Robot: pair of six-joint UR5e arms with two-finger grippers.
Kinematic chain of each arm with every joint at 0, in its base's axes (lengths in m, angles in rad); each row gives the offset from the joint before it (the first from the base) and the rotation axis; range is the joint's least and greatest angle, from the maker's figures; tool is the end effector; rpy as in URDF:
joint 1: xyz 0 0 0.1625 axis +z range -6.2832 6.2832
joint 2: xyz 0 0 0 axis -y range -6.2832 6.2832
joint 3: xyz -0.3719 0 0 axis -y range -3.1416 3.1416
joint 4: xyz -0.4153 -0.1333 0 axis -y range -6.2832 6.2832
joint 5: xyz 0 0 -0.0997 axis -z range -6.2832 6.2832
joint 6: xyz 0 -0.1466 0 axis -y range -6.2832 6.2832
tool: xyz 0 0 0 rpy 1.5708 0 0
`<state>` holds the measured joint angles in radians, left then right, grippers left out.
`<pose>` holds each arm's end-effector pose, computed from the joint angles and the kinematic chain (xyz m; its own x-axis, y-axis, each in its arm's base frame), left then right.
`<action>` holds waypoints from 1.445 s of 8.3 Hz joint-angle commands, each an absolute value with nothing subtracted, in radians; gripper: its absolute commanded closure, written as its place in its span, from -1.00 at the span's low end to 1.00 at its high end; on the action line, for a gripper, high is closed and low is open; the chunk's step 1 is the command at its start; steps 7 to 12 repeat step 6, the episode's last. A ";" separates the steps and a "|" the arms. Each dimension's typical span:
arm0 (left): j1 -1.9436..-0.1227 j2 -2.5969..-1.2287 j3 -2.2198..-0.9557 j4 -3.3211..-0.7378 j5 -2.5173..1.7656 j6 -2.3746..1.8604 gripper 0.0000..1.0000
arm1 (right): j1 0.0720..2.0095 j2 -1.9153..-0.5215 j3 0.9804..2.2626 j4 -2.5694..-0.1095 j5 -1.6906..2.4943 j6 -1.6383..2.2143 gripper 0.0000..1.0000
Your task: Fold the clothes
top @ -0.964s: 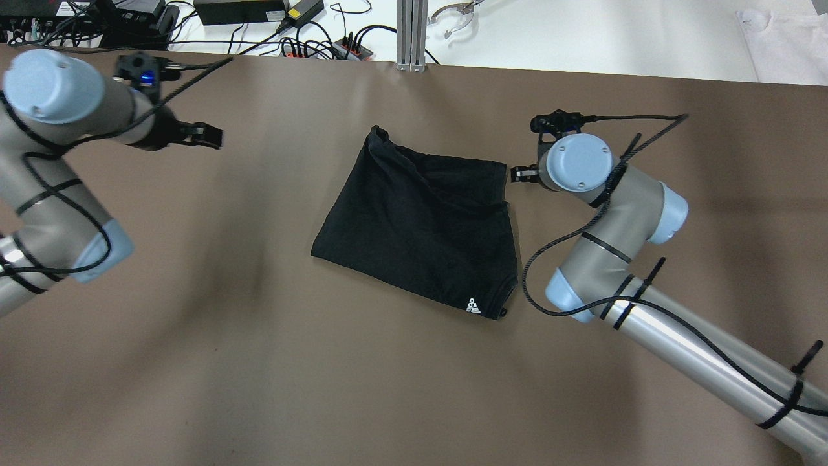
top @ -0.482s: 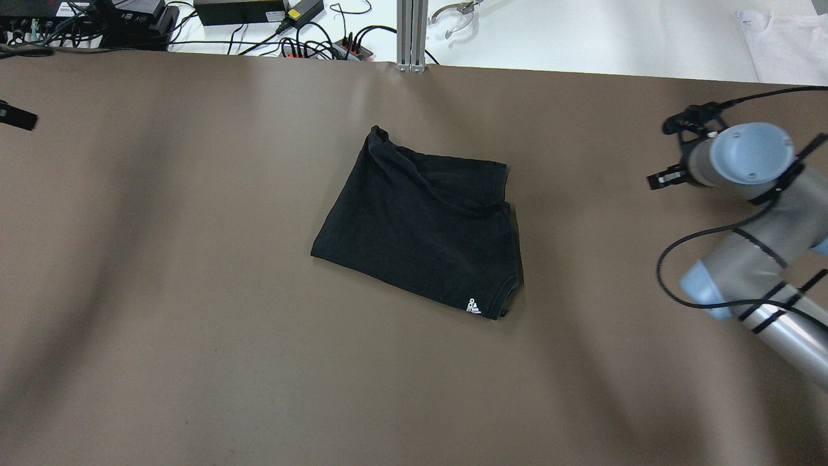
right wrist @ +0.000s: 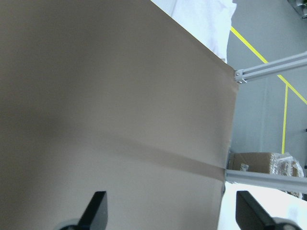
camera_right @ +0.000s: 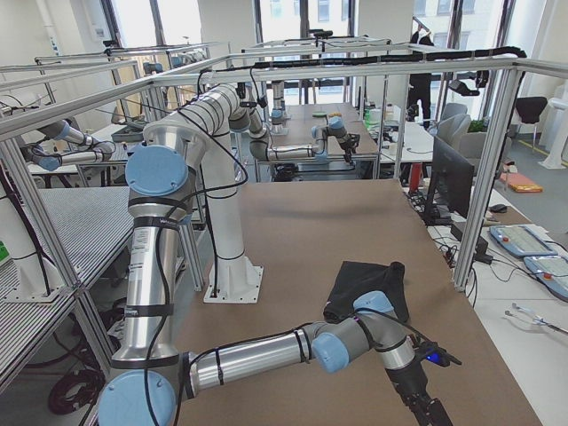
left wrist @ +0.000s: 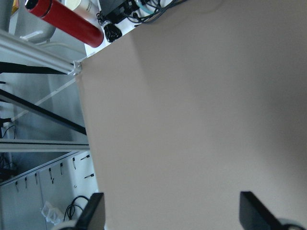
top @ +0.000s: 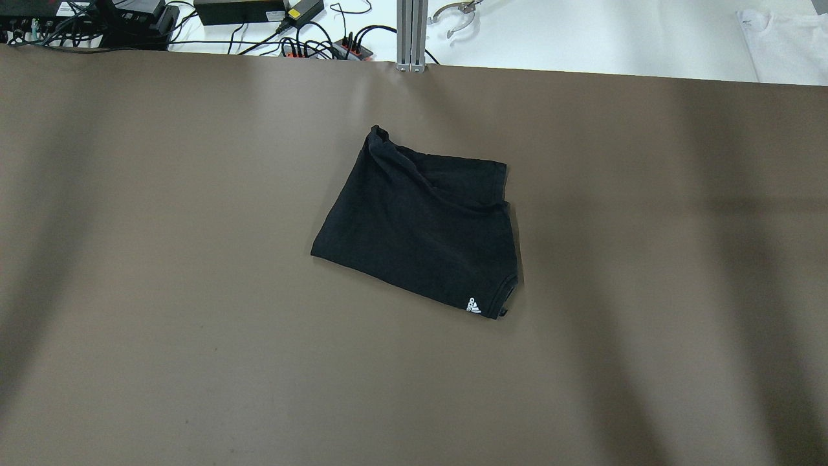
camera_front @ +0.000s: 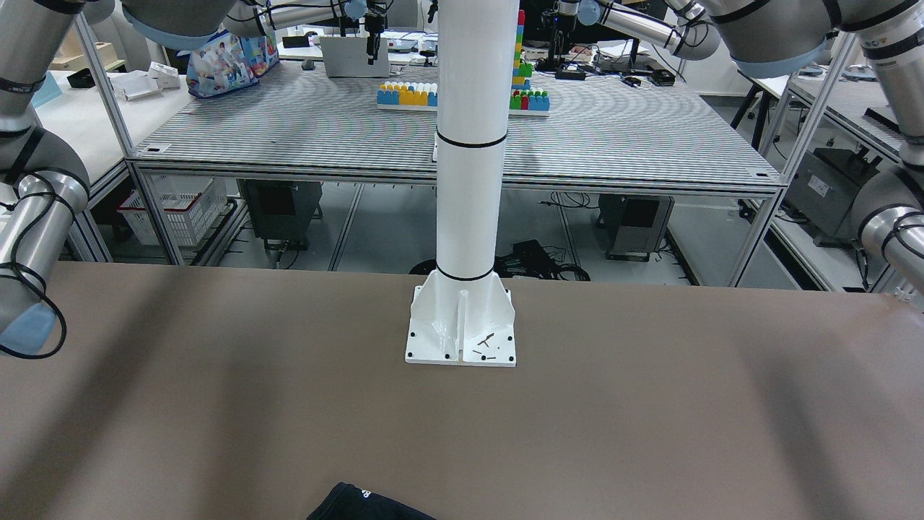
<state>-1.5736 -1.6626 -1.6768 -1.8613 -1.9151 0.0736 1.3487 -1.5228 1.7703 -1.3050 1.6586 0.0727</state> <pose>-0.0855 -0.5938 0.5263 0.9394 0.2202 -0.2628 -0.0668 0.8693 0.4898 -0.0101 -0.5914 0.5105 0.9736 -0.1990 0.1119 0.1215 0.8665 0.4842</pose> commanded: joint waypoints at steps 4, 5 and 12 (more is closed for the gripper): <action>-1.698 -1.522 -1.698 -2.006 -1.875 0.114 -1.00 | 1.493 -1.744 1.925 -1.262 1.629 0.011 -0.89; -1.697 -1.526 -1.701 -2.009 -1.875 0.114 -1.00 | 1.490 -1.756 1.919 -1.261 1.629 0.011 -0.89; -1.698 -1.532 -1.694 -2.014 -1.875 0.112 -1.00 | 1.491 -1.759 1.919 -1.259 1.629 0.011 -0.89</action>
